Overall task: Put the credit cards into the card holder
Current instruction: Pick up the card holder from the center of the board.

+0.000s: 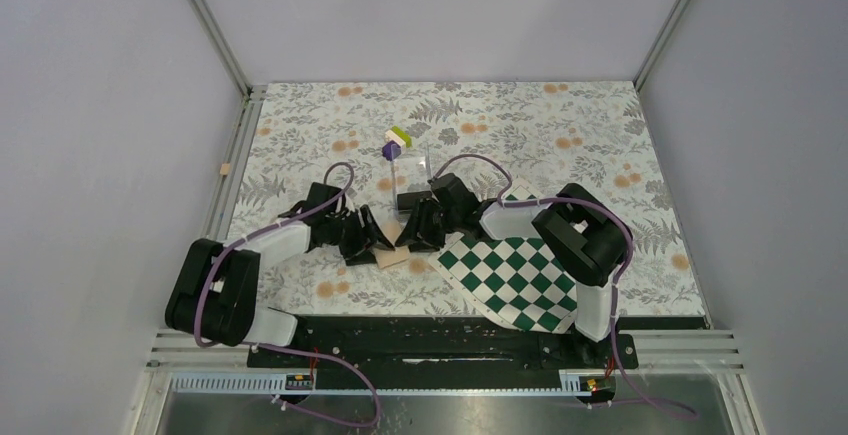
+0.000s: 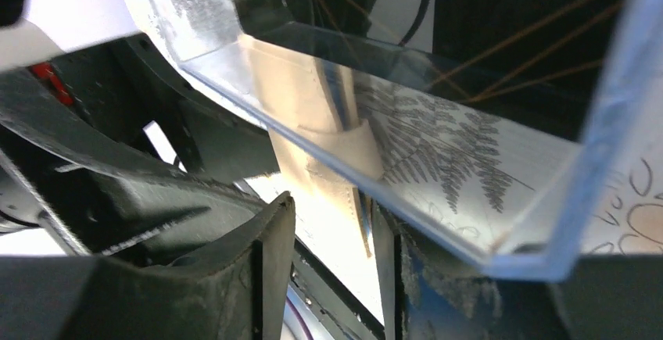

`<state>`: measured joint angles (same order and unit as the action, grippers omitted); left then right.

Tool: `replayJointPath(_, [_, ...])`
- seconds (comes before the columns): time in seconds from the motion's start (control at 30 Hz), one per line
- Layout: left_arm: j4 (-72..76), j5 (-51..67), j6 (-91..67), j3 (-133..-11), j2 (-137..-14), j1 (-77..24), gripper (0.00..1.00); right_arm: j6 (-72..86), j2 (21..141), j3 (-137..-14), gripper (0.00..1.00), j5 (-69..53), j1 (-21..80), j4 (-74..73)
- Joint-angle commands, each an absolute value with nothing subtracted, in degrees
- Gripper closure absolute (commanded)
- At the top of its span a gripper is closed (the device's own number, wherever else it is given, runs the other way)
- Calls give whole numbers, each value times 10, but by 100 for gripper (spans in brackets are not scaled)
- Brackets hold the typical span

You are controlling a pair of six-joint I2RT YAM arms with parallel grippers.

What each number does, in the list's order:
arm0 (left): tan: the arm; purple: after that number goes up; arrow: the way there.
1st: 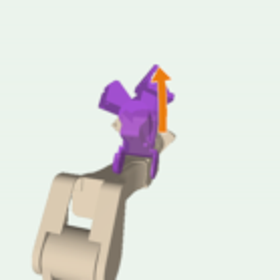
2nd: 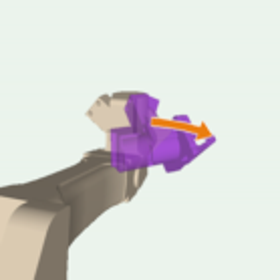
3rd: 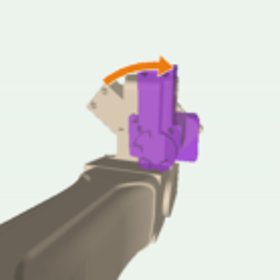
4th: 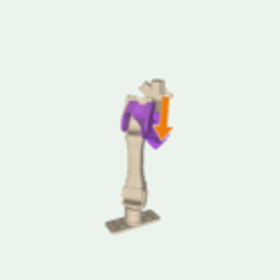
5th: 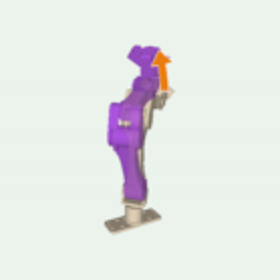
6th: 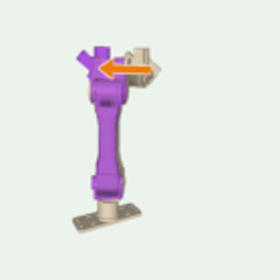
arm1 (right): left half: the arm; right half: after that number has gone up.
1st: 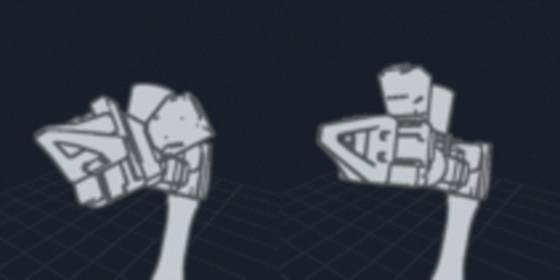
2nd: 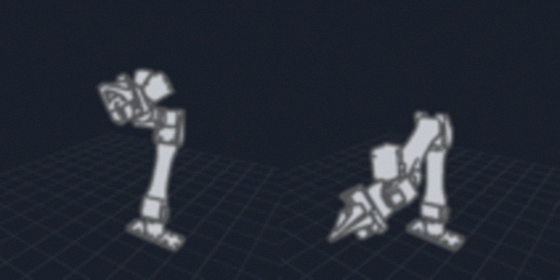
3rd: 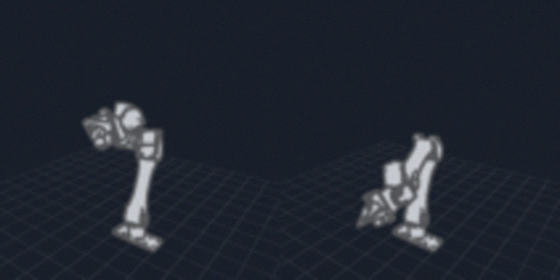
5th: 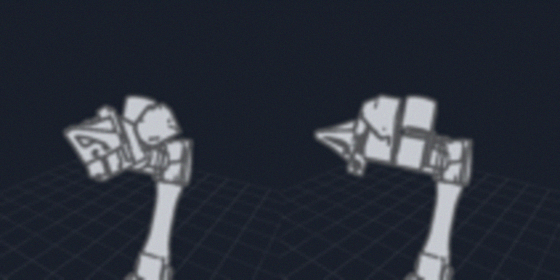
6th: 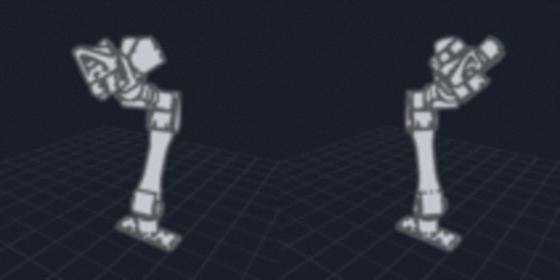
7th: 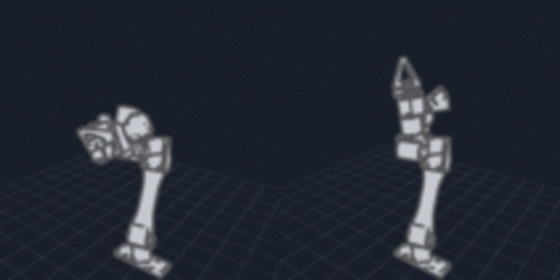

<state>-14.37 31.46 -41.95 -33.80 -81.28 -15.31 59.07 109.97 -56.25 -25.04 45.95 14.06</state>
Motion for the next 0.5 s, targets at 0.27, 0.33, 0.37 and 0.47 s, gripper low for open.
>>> replayJointPath(0.27, [-56, 394, -475, -268, -699, -161, 69, 636, 1048, -530, 97, -302, 469, 279])
replayJointPath(0.33, [-75, 384, -473, -267, -675, -161, 68, 623, 1027, -527, 100, -302, 469, 257])
replayJointPath(0.37, [-90, 375, -469, -270, -662, -161, 65, 616, 1014, -528, 100, -301, 469, 237])
replayJointPath(0.47, [-158, 338, -446, -289, -611, -161, 55, 558, 964, -536, 100, -281, 469, 150])
